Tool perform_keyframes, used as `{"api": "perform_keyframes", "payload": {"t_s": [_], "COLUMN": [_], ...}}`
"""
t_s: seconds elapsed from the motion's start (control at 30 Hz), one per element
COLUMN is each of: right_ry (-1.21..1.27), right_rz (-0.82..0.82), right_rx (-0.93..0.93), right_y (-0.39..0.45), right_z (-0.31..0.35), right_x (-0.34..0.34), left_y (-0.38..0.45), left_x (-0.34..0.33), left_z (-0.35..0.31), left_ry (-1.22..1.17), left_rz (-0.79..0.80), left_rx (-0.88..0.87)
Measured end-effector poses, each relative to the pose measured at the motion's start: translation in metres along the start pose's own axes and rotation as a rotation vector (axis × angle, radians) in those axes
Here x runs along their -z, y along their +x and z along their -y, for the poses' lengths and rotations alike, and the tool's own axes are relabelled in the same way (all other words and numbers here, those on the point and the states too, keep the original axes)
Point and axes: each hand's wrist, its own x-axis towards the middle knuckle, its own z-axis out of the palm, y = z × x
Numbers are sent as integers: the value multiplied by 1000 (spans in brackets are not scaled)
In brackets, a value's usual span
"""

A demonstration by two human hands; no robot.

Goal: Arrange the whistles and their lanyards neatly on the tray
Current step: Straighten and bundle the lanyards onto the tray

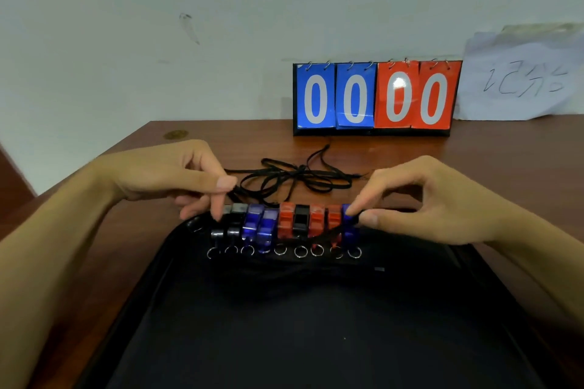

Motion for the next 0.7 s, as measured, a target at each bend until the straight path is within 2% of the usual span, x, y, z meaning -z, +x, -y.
{"api": "perform_keyframes", "payload": {"t_s": [0.1,0.17,0.23,0.33,0.47,0.6,0.7], "right_ry": [-33,-53,-161,-366,-513,-450,-368], "right_rz": [-4,-76,-190,-253,-128,2,36], "right_rx": [20,13,-28,-152,-354,-464,-487], "right_y": [0,0,2,10,15,23,30], "right_z": [-1,-2,-8,-23,-49,-56,-57], "right_x": [3,5,7,9,10,6,3], "left_y": [0,-1,-1,2,8,9,10], "left_x": [-4,-8,-10,-16,-26,-30,-33], "left_z": [-12,-21,-27,-29,-27,-26,-26], "left_ry": [63,82,104,89,109,122,122], "left_rz": [24,60,127,76,-4,-5,-22], "left_rx": [64,93,36,-30,-75,-86,-88]}}
